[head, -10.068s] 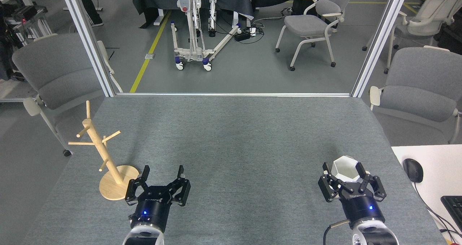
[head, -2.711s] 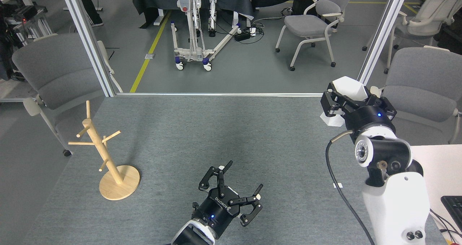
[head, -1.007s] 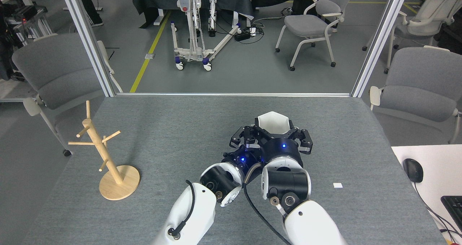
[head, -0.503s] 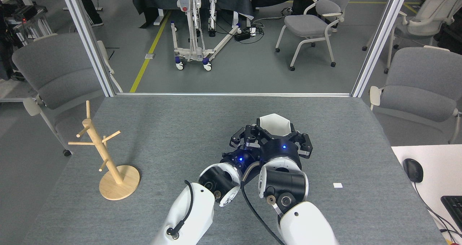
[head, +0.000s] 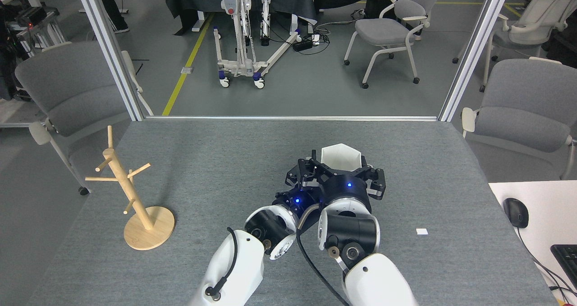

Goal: Hang cup on storage rack
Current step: 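Grasp the cup with the left gripper and release the right gripper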

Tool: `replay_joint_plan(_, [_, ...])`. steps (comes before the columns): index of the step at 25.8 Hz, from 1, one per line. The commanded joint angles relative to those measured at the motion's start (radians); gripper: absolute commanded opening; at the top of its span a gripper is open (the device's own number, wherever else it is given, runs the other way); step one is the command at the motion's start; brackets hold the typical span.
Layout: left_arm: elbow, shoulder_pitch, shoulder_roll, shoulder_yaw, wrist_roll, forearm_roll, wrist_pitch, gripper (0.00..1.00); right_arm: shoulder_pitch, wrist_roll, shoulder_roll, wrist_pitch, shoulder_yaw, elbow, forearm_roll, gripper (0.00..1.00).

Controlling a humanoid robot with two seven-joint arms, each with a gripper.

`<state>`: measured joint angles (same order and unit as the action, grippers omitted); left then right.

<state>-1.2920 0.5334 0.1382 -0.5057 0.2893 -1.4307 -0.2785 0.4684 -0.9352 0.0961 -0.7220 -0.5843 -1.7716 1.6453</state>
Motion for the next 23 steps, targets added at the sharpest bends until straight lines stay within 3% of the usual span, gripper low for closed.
replay_joint_plan(1, [-0.001,-0.027,-0.003,0.009,0.011,-0.002,-0.057,0.0,-0.001,0.064,-0.004,0.07,-0.051,0.0,0.001,0.99])
replay_joint_plan(5, [-0.01,-0.056,-0.006,0.01,0.011,-0.002,-0.057,0.0,-0.004,0.177,-0.004,0.07,-0.046,0.0,-0.002,0.99])
replay_joint_plan(11, [-0.029,-0.096,-0.011,0.01,0.013,-0.007,-0.056,0.0,-0.04,0.46,-0.004,0.07,-0.045,0.001,-0.012,0.99])
replay_joint_plan(16, [-0.118,-0.181,-0.048,0.036,0.013,-0.02,-0.051,0.0,-0.051,0.598,-0.001,0.068,-0.037,0.017,-0.024,0.99])
replay_joint_plan(21, [-0.251,-0.3,-0.109,0.065,0.013,-0.025,-0.05,0.0,-0.054,0.782,0.011,0.102,0.046,0.055,-0.147,0.99])
replay_joint_plan(23, [-0.32,-0.365,-0.137,0.085,0.013,-0.025,-0.05,0.0,-0.054,0.851,0.04,0.131,0.093,0.087,-0.196,0.99])
